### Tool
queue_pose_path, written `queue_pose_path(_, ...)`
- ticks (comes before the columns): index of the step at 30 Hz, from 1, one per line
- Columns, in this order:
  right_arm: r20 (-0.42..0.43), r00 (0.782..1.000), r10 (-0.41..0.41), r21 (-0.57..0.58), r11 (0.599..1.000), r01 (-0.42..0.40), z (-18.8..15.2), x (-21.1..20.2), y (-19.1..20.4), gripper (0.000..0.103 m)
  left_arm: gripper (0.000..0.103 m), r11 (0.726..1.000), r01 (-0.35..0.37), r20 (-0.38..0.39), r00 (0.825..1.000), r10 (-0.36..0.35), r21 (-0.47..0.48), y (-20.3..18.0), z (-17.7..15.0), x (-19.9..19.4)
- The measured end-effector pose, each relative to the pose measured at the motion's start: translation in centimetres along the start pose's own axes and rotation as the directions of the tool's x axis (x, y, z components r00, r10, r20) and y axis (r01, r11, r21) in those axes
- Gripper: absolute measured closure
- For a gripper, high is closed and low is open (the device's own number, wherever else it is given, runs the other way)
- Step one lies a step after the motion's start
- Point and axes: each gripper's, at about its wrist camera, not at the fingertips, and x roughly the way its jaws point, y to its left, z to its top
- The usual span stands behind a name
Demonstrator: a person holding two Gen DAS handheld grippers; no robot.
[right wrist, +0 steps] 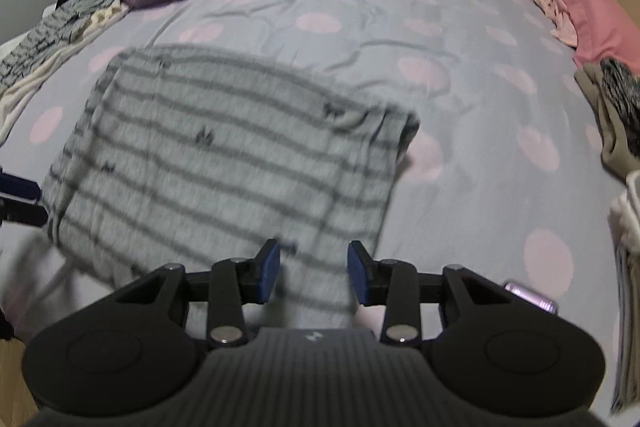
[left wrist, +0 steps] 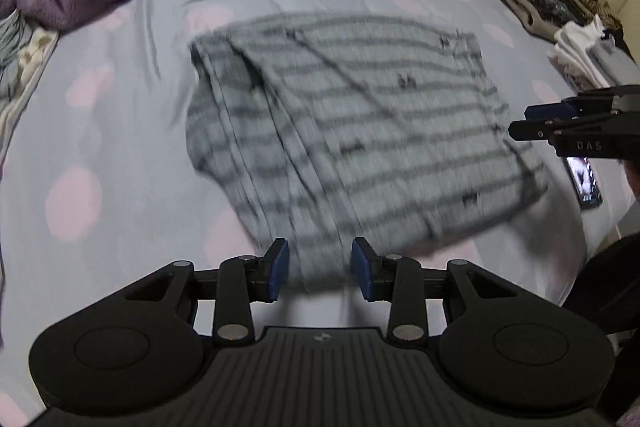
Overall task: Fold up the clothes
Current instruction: 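Lay the pants flat on the bed and open both grippers, then grasp the folded pants edge with the left gripper and fold it over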
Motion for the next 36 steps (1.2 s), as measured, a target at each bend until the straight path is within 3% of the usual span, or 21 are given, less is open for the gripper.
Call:
queue_pose_path(4, -0.022, 1.0, -0.004, -0.024, 1.0, 0.004, -1.2, 0.7, 0.4, 0.062, 0.079, 0.999, -0.022, 0.019, 1.0, 0.023, -0.046, -0.1, -1.2, 0.9)
queue_pose_path(6, -0.023, 1.0, -0.008, -0.04, 0.999, 0.007, -1.5, 1.1, 0.5, 0.062, 0.08, 0.998, -0.013, 0.022, 1.0, 0.014, -0.056, -0.2, -1.2, 1.2)
queue_pose_path(11, -0.024, 1.0, -0.02, -0.064, 0.998, 0.018, -1.5, 1.6, 0.8, 0.062, 0.081, 0.995, -0.061, 0.061, 0.996, 0.066, -0.075, -1.3, -1.4, 1.1)
queue_pose_path(13, -0.024, 0.999, -0.021, -0.068, 0.998, 0.019, -1.4, 1.9, 0.9, 0.062, 0.096, 0.993, -0.075, 0.07, 0.994, 0.082, -0.089, -1.7, -1.3, 1.8)
queue_pose_path(16, -0.027, 0.999, -0.031, -0.076, 0.997, 0.029, -1.4, 2.2, 1.0, 0.062, 0.1, 0.988, -0.086, 0.074, 0.993, 0.096, -0.125, -1.6, -1.2, 1.9)
queue_pose_path(23, -0.065, 0.996, -0.067, -0.065, 0.996, 0.063, -1.7, 3.0, 0.0, 0.064, 0.101, 0.978, 0.002, 0.129, 0.991, 0.025, -0.21, 1.6, -1.3, -3.5)
queue_pose_path(26, -0.085, 0.995, -0.051, -0.046, 0.998, 0.047, -1.8, 3.5, -0.3, 0.065, 0.1, 0.97, -0.033, 0.049, 0.998, 0.046, -0.241, 3.3, -2.0, -1.2)
queue_pose_path(28, -0.097, 0.995, -0.038, -0.024, 0.999, 0.036, -1.7, 3.8, -0.6, 0.065, 0.101, 0.975, -0.063, 0.005, 0.998, 0.066, -0.213, 3.3, -2.4, 0.5)
queue_pose_path(32, -0.091, 0.995, -0.049, -0.043, 0.998, 0.045, -1.8, 3.7, -0.4, 0.064, 0.097, 0.98, -0.036, 0.013, 0.999, 0.039, -0.196, 3.2, -2.3, 0.4)
queue_pose_path(36, -0.071, 0.995, -0.075, -0.069, 0.995, 0.07, -1.4, 2.6, -0.5, 0.069, 0.094, 0.97, -0.163, 0.056, 0.983, 0.175, -0.18, 3.6, -1.4, -2.1)
